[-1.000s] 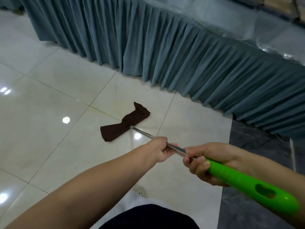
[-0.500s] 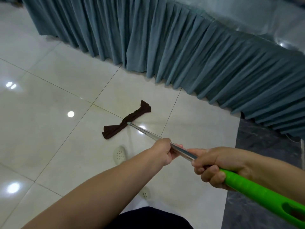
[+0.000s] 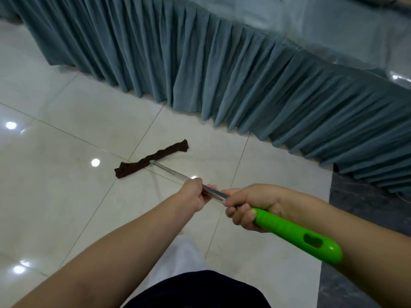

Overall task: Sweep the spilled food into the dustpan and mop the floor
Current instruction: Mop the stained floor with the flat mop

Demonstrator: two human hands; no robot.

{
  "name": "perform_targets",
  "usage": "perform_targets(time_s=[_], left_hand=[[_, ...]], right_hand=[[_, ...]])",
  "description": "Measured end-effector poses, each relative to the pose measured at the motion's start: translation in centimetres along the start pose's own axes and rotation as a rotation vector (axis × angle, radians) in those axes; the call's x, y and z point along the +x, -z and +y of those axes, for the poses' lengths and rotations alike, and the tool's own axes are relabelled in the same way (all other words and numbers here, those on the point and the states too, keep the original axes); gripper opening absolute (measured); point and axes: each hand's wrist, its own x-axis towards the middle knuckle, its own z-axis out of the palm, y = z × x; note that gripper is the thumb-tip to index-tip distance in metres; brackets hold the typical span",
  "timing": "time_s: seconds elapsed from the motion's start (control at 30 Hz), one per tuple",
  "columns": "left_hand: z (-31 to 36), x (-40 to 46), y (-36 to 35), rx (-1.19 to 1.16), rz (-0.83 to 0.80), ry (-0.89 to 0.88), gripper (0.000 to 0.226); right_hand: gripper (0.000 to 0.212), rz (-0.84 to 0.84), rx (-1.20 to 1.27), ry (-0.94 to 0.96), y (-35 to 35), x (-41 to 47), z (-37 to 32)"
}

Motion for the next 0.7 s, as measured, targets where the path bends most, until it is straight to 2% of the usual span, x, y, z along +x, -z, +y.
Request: perform_targets(time_s=[0.13,0.37,0.53,0.7], left_hand=[[5.2,2.3,1.6,-0.029,0.046,-0.052,0.030],[11.2,5.7,2.6,-0.041,0.097,-0.087,0.034],[12.1,6.8,1.8,-0.082,0.154,-0.121,0.035],[10.5,6.6,-2.2,-0.176,0.179,-0.145,0.036]], right_hand=[[0.027,-0.014,-0.042,-0.020,-3.4,2.3,-4.5],[0.026,-0.043,-0.087,-0.058,-5.6,5.3,-10.5],[0.025,-0.048,-0.125,-0.063,-5.2,6.3,-12.2],[0.021,-0.071,-0.230,-0.130,-1.5,4.1,-14.4]])
